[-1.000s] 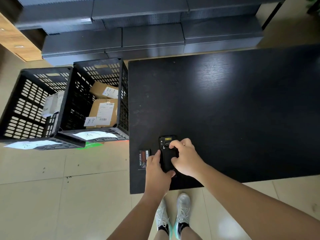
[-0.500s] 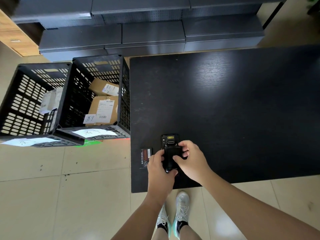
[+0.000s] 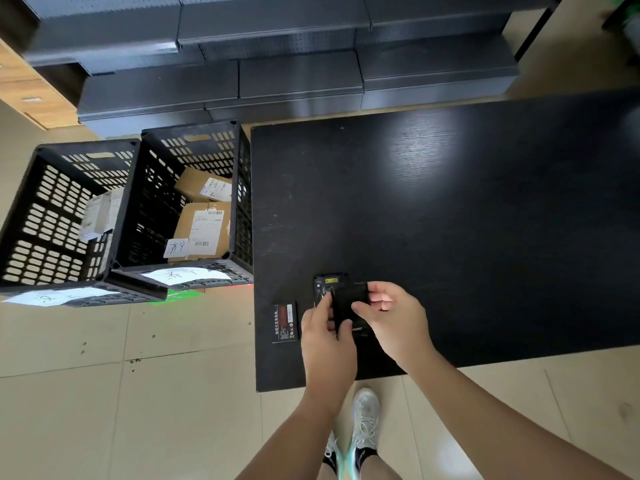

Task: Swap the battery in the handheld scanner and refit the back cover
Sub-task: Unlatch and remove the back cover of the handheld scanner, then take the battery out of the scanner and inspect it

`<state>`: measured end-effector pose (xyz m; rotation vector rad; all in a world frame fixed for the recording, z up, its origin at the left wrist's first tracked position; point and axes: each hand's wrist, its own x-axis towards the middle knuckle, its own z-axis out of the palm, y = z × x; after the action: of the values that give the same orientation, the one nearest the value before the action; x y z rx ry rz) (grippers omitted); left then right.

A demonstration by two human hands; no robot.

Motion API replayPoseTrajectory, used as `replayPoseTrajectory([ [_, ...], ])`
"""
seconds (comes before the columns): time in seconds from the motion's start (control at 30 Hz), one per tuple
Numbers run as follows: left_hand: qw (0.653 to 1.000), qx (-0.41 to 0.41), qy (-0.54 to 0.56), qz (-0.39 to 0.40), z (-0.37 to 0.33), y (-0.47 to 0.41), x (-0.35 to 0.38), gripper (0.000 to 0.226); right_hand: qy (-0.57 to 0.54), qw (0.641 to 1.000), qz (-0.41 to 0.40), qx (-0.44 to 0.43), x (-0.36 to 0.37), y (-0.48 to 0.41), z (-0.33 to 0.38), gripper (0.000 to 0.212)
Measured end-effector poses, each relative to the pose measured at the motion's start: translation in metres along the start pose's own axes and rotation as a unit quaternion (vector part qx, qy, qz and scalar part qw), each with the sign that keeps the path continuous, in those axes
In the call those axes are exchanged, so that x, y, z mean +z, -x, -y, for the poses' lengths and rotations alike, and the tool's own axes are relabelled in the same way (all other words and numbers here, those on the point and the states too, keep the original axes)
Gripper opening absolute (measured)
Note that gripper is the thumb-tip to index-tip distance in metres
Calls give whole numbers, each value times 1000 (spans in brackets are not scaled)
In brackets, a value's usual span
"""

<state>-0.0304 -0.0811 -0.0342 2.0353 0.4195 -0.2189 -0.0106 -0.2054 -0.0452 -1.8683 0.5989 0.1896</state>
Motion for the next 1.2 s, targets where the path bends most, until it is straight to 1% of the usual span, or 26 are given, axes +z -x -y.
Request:
replayPoseTrajectory([
  [0.13,999,5,-14,45,-21,8,37,53,47,998,-33,20,-42,-8,-13,36],
  [0.23,996,-30,-28,75,-28,12,63,51,74,995,-47,47,-60,-13,-29,39],
  [0.33,994,-52,-33,85,-30,15,80,48,105,991,-46,65,-67,-19,-41,43],
  [0.47,992,-43,-72,92,-25,15,88,43,139,987,-40,74,-69,-22,-51,41],
  [0.6,988,-30,-96,114,-21,12,89,39,148,985,-48,69,-66,-21,-57,42],
  [0.7,985,-36,-106,134,-21,14,90,47,170,982,-61,49,-62,-20,-60,35],
  [0.8,982,-43,-107,151,-23,17,92,54,178,980,-72,47,-57,-18,-62,44],
  [0.9,978,-35,-122,164,-23,18,93,57,180,980,-77,41,-55,-17,-62,45],
  [0.97,980,-32,-116,158,-23,21,87,55,181,979,-86,37,-55,-15,-59,42],
  [1.07,989,-4,-89,119,-21,23,66,49,167,980,-108,5,-52,-8,-49,35],
  [1.13,993,17,-81,78,-15,20,46,46,168,981,-93,-34,-44,-2,-40,31],
  [1.2,995,29,-92,35,-6,15,23,43,163,982,-61,-68,-31,5,-31,29],
])
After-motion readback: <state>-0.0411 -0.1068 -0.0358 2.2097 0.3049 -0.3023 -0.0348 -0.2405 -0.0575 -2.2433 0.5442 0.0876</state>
